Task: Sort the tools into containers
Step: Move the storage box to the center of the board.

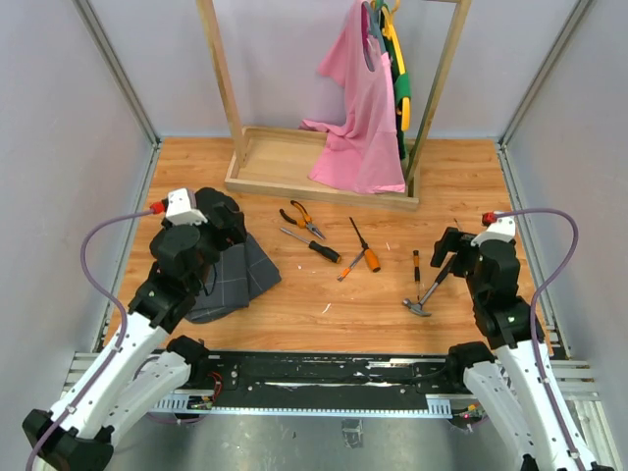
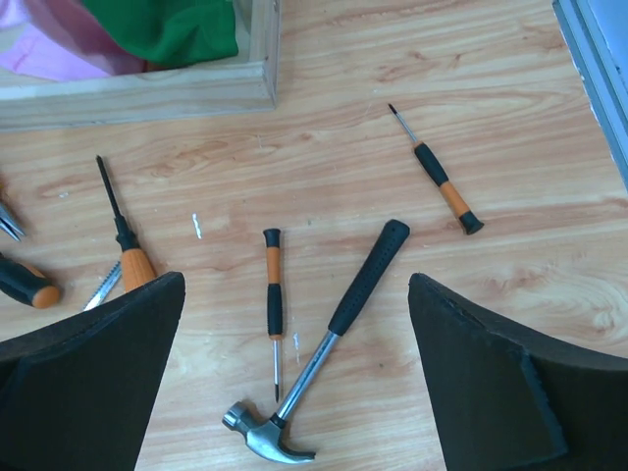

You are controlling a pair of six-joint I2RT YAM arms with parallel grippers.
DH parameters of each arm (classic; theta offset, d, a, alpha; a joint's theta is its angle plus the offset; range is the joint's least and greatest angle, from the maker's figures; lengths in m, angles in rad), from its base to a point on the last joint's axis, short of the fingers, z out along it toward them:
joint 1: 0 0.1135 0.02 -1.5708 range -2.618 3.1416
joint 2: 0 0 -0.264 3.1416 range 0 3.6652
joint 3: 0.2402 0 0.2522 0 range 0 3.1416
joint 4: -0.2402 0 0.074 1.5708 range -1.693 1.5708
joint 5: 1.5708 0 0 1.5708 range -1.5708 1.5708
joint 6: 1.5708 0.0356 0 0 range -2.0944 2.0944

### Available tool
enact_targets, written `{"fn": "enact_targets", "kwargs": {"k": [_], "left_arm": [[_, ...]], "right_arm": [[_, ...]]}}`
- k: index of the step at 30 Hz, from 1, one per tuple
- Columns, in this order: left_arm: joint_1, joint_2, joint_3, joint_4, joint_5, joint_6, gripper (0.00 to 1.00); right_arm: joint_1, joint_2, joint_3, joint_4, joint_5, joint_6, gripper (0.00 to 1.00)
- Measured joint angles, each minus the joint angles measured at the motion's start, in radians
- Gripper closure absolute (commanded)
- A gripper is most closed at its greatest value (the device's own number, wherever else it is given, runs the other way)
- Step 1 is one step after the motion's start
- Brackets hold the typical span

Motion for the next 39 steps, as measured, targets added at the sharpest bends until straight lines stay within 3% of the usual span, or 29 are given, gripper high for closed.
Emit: {"fn": "enact_targets", "kwargs": {"k": [13, 22, 30, 39], "left_arm": [[0.087, 0.2, 0.194, -0.082, 0.139, 0.024, 0.01], [0.099, 0.217, 0.212, -0.109, 0.149, 0.022, 0.01], [0.104, 0.302, 0.218, -0.146, 0.167, -0.033, 0.01], [0.152, 0.381, 0.198, -0.171, 0.069, -0.1, 0.03]], "right_arm": [[-0.106, 0.179, 0.133, 0.006, -0.137, 0.058, 0.02], [-0.125, 0.33, 0.198, -0.027, -0.183, 0.087, 0.02], [-0.127, 0.485, 0.219, -0.051, -0.357, 0.071, 0.02], [-0.126, 0.513, 0.219, -0.054, -0.482, 0.058, 0.02]]}}
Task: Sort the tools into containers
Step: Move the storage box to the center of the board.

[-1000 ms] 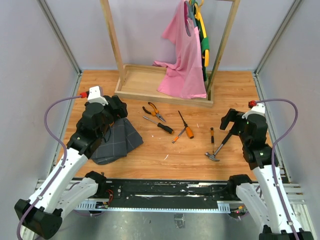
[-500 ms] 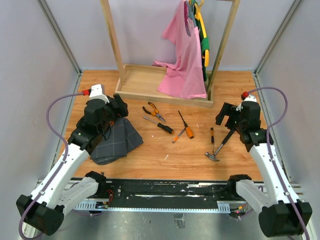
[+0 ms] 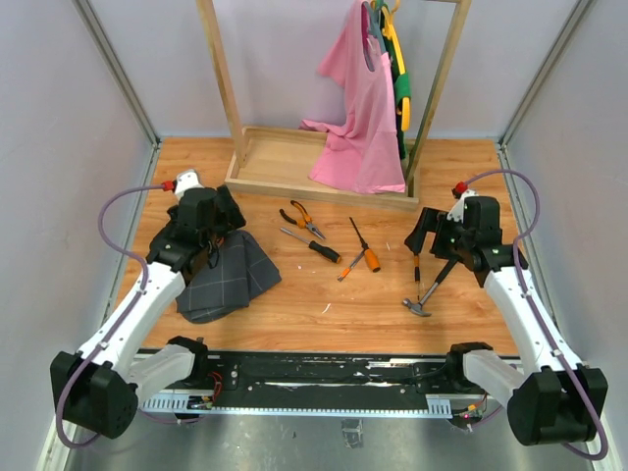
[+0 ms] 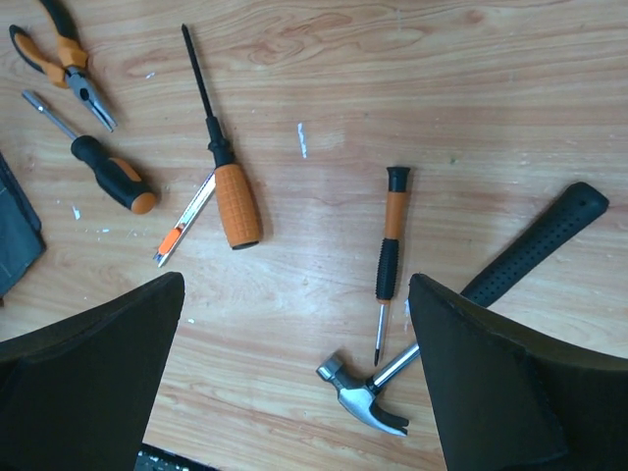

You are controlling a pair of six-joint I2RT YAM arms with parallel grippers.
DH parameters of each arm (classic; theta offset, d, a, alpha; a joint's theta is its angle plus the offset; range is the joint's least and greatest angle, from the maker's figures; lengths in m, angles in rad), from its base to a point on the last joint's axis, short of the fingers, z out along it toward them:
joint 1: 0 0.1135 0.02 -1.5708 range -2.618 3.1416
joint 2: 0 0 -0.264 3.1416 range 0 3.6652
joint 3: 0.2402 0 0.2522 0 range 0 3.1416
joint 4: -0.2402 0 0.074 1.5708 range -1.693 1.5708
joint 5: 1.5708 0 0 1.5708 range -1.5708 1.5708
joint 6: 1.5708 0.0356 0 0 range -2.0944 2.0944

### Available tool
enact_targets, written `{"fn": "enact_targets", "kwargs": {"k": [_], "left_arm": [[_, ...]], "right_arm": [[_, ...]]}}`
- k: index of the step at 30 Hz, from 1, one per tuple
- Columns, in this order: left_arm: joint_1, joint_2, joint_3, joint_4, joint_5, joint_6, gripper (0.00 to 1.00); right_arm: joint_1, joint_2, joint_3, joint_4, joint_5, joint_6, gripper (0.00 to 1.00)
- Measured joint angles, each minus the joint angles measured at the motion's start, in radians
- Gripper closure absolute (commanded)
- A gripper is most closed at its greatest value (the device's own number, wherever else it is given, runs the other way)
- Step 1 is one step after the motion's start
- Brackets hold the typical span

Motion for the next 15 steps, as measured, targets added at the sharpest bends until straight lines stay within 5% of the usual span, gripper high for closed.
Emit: {"fn": "enact_targets", "kwargs": {"k": [7, 15], "left_arm": [[0.214, 0.085, -0.002, 0.078, 0.048, 0.024, 0.02], [0.323, 0.175, 0.001, 0.151, -0.002, 0.031, 0.02]], "right_arm": [[0.05, -0.034, -0.039, -0.005, -0.048, 0.0, 0.01], [0.095, -0.071, -0.053, -0.049, -0.066, -0.018, 0.01]]}}
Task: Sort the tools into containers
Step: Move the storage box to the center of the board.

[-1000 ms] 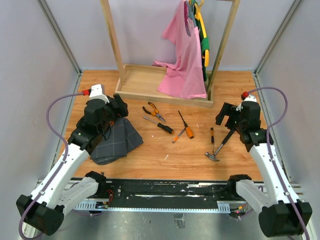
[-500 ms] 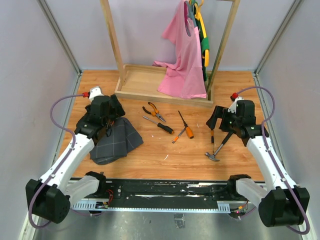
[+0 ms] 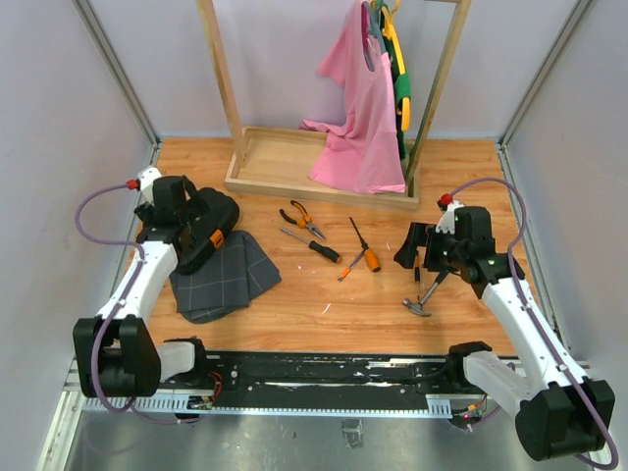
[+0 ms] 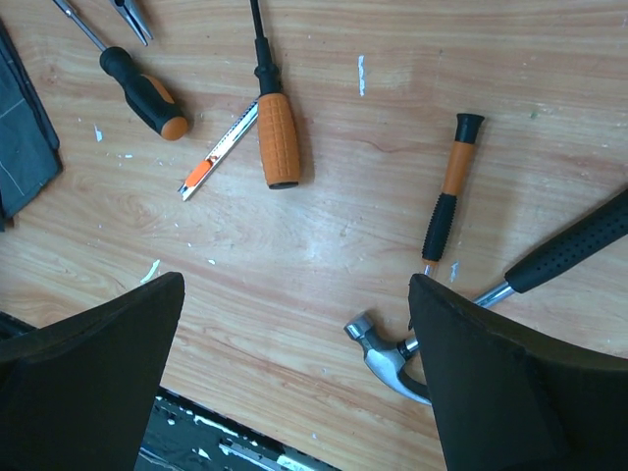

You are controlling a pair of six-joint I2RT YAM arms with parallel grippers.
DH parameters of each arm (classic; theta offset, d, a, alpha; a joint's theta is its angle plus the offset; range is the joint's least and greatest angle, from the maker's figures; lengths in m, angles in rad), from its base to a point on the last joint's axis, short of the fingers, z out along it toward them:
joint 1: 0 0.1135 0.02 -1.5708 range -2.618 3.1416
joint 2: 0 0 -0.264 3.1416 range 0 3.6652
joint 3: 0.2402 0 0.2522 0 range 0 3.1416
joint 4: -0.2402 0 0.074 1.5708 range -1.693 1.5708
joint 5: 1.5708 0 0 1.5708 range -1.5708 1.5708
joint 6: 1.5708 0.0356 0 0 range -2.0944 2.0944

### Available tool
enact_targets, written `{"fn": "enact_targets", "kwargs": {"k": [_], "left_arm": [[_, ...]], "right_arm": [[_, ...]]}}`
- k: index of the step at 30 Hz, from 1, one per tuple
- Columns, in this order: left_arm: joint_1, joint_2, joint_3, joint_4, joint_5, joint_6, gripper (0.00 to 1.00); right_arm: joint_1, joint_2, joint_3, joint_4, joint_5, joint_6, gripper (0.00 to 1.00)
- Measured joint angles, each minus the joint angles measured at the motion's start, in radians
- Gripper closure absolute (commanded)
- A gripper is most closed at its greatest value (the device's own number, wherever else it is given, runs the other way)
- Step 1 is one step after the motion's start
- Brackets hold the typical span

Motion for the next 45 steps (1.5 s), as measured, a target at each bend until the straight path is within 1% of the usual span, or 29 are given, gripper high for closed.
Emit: {"fn": "enact_targets", "kwargs": {"k": [3, 7, 10, 13, 20, 26, 32, 36, 41, 45], "left_arm": [[0.087, 0.052, 0.009, 0.032, 0.0, 0.003, 0.02], [0.161, 0.124, 0.019, 0.076, 0.002, 0.018, 0.02], [0.188, 0.162, 0.026, 0.107, 0.014, 0.035, 0.02], [0.211, 0.232, 0.062, 0.134, 0.05, 0.057, 0.02], [0.257, 0.443, 0.187, 0.157, 0.166, 0.115, 0.02], [0.301, 0.548, 0.225, 0.161, 0.26, 0.141, 0.06], [0.31, 0.577, 0.237, 0.184, 0.384, 0.161, 0.08], [0.31, 0.579, 0.228, 0.195, 0.486, 0.164, 0.09], [0.31, 0.55, 0.15, 0.249, 0.602, 0.128, 0.09], [0.306, 0.48, 0.052, 0.269, 0.664, 0.091, 0.09]], "right_arm": [[0.004, -0.007, 0.0, -0.018, 0.0, -0.012, 0.01], [0.025, -0.015, -0.003, -0.029, -0.009, -0.029, 0.01], [0.025, -0.014, -0.005, -0.035, -0.017, -0.039, 0.01], [0.025, -0.006, -0.006, -0.039, -0.024, -0.048, 0.01], [0.027, 0.018, -0.01, -0.043, -0.036, -0.06, 0.01], [0.027, 0.02, -0.011, -0.043, -0.04, -0.074, 0.01], [0.029, 0.044, -0.013, -0.043, -0.051, -0.08, 0.01], [0.056, 0.051, -0.013, -0.043, -0.055, -0.082, 0.01], [0.076, 0.057, -0.013, -0.042, -0.055, -0.082, 0.01], [0.082, 0.061, -0.016, -0.04, -0.055, -0.081, 0.01]]}}
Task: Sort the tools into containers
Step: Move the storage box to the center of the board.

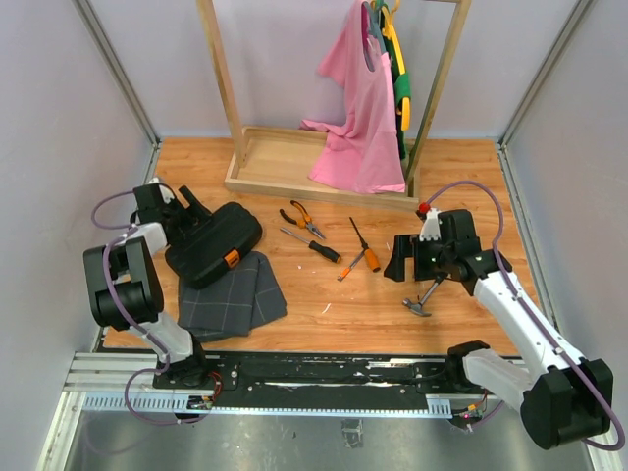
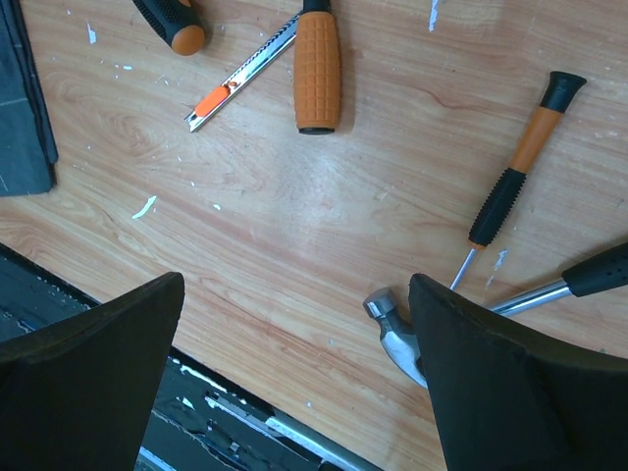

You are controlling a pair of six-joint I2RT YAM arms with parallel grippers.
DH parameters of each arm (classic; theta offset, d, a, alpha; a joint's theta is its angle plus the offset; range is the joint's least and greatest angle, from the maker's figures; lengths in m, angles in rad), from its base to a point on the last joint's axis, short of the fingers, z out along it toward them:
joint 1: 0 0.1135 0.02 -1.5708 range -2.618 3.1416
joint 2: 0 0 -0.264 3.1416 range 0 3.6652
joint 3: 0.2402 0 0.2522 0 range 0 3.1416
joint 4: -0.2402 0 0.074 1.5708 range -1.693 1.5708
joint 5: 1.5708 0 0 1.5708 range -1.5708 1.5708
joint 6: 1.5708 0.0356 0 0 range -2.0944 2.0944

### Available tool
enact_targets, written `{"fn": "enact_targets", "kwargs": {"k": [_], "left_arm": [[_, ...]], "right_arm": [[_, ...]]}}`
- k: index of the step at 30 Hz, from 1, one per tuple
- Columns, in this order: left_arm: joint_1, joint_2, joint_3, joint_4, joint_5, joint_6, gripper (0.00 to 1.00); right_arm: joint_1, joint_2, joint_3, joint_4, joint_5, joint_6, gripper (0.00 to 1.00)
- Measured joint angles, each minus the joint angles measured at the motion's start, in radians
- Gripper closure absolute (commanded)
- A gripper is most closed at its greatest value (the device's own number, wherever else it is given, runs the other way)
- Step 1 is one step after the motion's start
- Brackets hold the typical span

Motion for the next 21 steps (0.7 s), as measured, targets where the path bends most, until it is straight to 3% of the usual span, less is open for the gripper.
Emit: {"fn": "enact_targets", "kwargs": {"k": [13, 21], "left_arm": [[-0.153, -0.259, -0.175, -0.006, 0.005, -0.102, 0.09], [-0.168, -0.325, -0.245, -0.006, -0.042, -0.101, 0.09]], "right_arm": [[0.057, 0.005, -0.032, 0.076, -0.002, 0.062, 0.01], [0.255, 0.031, -0.047, 0.269, 0.048, 0.239, 0.01]]}}
